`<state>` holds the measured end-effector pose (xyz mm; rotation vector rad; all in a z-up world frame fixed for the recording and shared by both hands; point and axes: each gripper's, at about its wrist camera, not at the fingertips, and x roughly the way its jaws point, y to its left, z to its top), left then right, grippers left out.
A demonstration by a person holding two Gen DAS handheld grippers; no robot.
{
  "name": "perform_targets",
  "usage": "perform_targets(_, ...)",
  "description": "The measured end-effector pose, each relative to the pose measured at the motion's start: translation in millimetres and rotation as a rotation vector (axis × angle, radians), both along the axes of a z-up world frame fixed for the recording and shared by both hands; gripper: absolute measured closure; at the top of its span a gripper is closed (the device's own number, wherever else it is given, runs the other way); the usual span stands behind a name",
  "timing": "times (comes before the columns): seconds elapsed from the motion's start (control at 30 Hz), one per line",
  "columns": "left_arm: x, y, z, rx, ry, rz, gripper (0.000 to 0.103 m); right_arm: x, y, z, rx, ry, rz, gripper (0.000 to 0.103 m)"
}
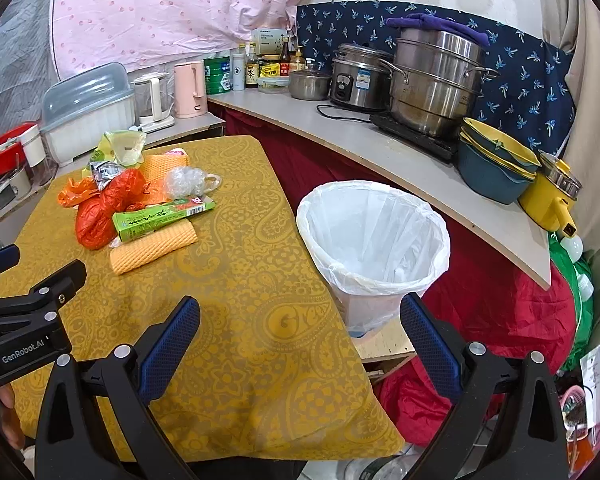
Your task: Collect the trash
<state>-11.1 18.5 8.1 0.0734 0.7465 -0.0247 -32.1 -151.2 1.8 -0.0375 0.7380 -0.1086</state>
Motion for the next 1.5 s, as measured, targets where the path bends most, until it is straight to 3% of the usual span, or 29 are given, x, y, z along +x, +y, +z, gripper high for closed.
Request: perform_targets(1.5, 4.4, -3.4, 9.7, -0.003, -0.017, -0.011, 0.008, 10.0, -7.5, 9.5, 0.013, -0.023, -0.008, 0.007)
